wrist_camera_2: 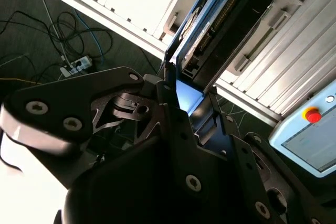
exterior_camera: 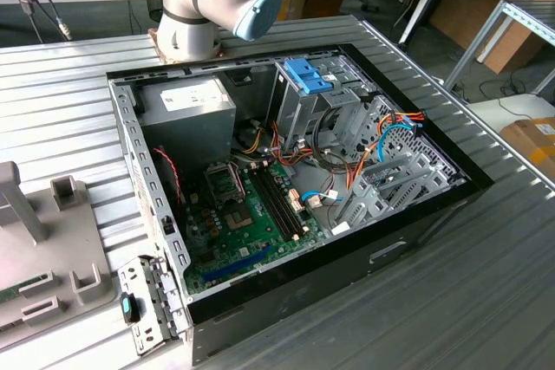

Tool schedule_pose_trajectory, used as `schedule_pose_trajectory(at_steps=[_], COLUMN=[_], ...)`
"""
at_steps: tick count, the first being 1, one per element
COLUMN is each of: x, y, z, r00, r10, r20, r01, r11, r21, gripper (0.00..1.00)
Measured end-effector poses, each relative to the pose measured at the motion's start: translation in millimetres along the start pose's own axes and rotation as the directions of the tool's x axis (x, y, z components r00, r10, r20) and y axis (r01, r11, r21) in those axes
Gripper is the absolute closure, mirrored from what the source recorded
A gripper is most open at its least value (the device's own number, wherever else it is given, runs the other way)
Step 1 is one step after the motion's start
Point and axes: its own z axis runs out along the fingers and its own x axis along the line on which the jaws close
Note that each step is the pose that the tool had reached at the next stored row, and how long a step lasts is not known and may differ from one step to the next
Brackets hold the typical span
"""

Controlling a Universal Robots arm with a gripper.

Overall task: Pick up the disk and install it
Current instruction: 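Pick up the disk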

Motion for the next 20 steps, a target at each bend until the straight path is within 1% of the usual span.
schedule_pose_trajectory(at_steps=[3,6,20], x=[0.0,-0.3,-0.7], y=[0.0,0.1,0.2], z=[-0.7,-5.3,-11.1], r00=[1.0,1.0,1.0], r10=[0.0,0.0,0.0], r20=[-0.0001,0.0,0.0], r01=[0.0,0.0,0.0], r11=[1.0,1.0,1.0], r21=[-0.0002,0.0,0.0], gripper=[0.64,0.64,0.64])
